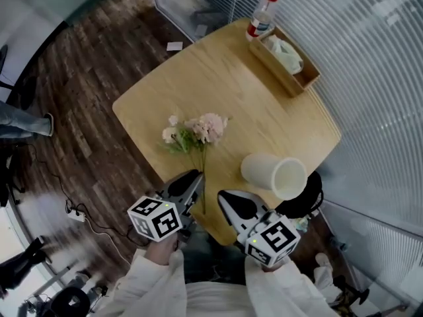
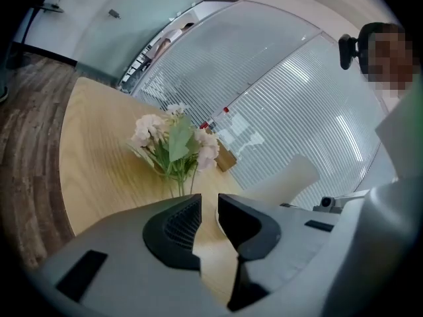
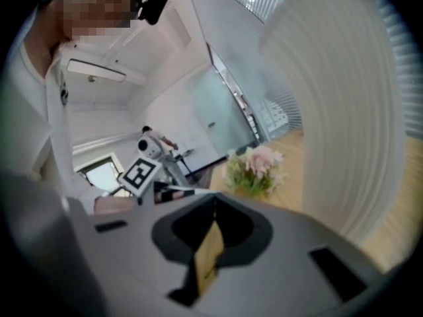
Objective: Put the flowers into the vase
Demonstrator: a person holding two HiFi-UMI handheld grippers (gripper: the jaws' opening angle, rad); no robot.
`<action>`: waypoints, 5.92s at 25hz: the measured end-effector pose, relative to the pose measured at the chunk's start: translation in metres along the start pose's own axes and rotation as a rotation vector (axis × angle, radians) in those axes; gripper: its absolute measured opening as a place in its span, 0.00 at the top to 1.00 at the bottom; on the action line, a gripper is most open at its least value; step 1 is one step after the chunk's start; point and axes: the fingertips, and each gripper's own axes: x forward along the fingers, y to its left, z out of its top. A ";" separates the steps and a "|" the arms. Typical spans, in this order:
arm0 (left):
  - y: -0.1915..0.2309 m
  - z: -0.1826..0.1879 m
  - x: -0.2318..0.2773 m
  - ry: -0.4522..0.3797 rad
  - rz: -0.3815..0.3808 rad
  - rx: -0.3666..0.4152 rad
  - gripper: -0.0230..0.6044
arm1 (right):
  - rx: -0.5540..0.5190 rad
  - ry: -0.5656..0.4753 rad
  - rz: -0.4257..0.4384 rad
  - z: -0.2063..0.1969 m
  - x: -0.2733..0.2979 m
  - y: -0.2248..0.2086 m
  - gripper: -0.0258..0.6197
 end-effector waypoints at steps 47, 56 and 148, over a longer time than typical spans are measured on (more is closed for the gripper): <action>0.039 0.015 0.050 0.080 -0.037 -0.193 0.90 | 0.061 0.019 -0.063 -0.018 -0.004 -0.011 0.94; 0.029 0.007 0.046 0.087 -0.037 -0.142 0.91 | 0.054 -0.002 -0.089 -0.017 -0.014 -0.012 0.94; -0.319 0.163 0.004 -0.413 -0.751 0.505 0.92 | -0.259 -0.497 -0.342 0.178 -0.168 -0.014 0.94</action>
